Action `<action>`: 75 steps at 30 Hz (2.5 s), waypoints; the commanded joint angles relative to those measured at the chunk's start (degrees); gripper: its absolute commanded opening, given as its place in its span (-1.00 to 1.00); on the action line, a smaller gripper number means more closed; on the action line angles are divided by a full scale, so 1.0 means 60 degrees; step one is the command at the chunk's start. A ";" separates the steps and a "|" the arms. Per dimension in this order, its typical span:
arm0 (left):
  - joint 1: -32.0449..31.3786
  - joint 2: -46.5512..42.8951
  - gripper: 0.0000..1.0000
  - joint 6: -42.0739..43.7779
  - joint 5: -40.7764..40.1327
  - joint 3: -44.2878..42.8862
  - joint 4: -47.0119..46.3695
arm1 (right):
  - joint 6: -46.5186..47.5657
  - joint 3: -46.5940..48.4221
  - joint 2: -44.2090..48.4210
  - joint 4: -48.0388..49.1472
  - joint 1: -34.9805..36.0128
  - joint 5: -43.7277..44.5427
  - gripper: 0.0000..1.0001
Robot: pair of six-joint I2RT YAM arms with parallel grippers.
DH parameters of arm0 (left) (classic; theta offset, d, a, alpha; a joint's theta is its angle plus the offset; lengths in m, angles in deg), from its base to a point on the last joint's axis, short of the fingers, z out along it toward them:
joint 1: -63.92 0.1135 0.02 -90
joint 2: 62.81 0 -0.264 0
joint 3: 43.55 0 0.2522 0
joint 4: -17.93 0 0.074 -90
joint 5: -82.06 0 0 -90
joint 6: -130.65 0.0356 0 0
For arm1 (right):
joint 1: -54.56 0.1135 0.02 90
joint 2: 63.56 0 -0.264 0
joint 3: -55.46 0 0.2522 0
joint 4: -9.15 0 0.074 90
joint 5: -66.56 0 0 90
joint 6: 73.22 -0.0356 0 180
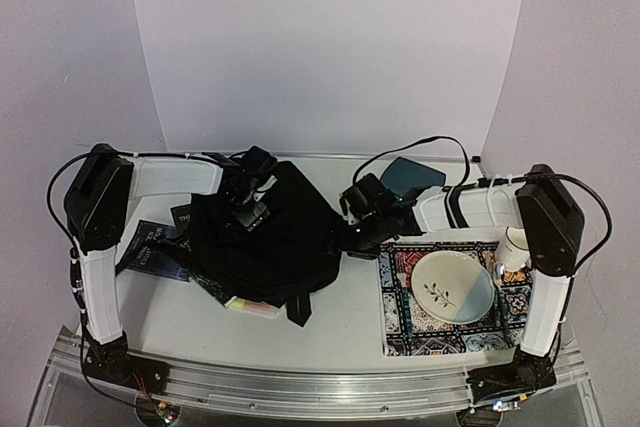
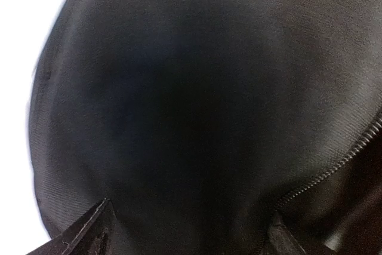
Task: Pack the student bag
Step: Open the lower front pocket of the student bag, then pick up the pen from the center of the board.
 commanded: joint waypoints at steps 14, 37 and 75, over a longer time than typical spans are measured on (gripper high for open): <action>0.0598 -0.2132 -0.48 -0.0876 -0.0915 -0.0433 -0.0318 | 0.1254 0.0528 0.0162 -0.0592 -0.0651 0.0301 0.26; 0.0847 -0.1421 -1.00 -0.4132 0.3120 -0.1399 0.1650 | 0.5511 0.4204 -0.2503 -0.2022 -0.2552 0.1373 0.52; 0.0847 -0.0521 -1.00 -0.4605 0.5316 -0.2828 0.1991 | 0.4657 0.2907 -0.0260 -0.2762 -0.2576 0.0201 -1.00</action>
